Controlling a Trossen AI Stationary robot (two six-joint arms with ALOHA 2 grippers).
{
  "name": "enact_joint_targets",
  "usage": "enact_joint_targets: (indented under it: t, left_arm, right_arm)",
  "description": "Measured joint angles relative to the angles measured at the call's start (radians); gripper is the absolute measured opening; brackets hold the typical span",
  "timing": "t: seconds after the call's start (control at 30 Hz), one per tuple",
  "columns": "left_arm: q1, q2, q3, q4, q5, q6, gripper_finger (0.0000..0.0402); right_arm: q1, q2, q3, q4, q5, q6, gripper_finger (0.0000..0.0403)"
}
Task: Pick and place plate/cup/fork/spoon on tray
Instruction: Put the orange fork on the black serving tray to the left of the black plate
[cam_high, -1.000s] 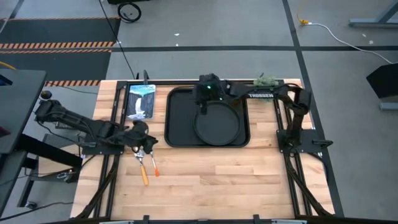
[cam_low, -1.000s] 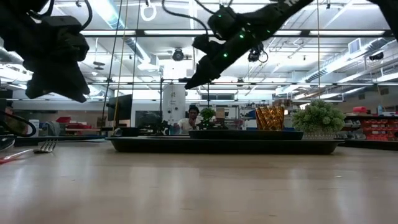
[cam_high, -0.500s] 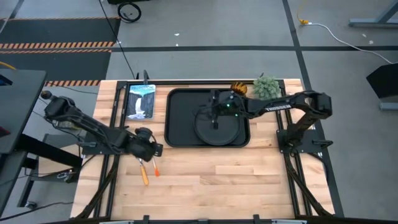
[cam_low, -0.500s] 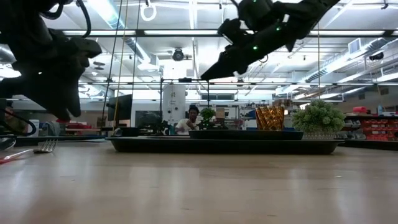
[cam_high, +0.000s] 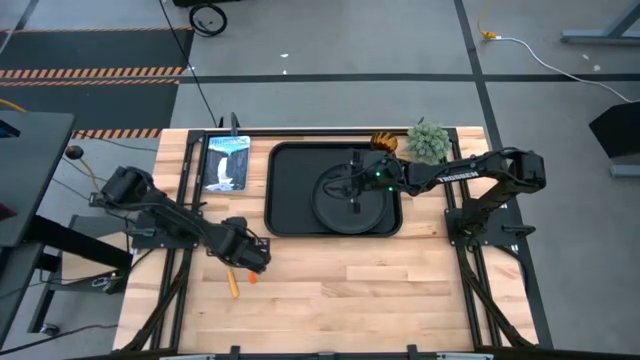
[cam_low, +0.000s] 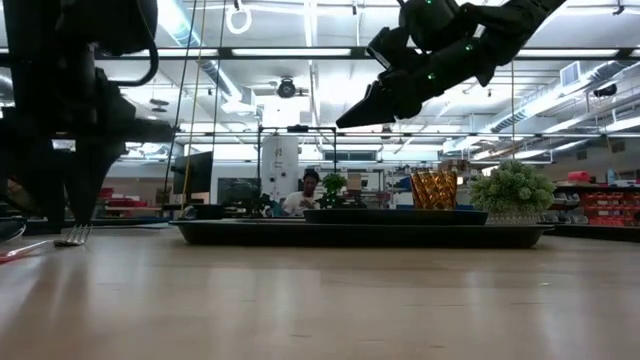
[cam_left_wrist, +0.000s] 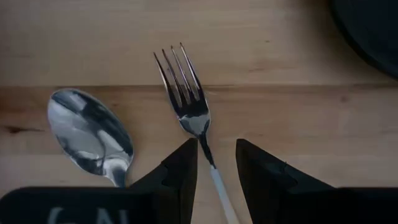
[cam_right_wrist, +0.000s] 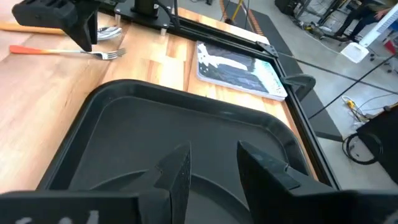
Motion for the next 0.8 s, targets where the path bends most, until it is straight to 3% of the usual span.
enact_joint_targets:
  t: [0.3, 0.53, 0.8]
  left_arm:
    - [0.001, 0.078, 0.007, 0.015, 0.1, -0.098, 0.0118]
    - [-0.001, 0.104, 0.009, 0.04, 0.111, -0.098, 0.0114]
    - [-0.001, 0.104, 0.009, 0.058, 0.115, -0.088, 0.004]
  right_arm:
    - [0.0, 0.0, 0.0, 0.0, -0.013, 0.003, 0.0137]
    - [0.001, 0.0, 0.0, 0.0, -0.053, 0.023, 0.0137]
    - [0.0, 0.0, 0.0, -0.001, -0.061, 0.026, 0.0137]
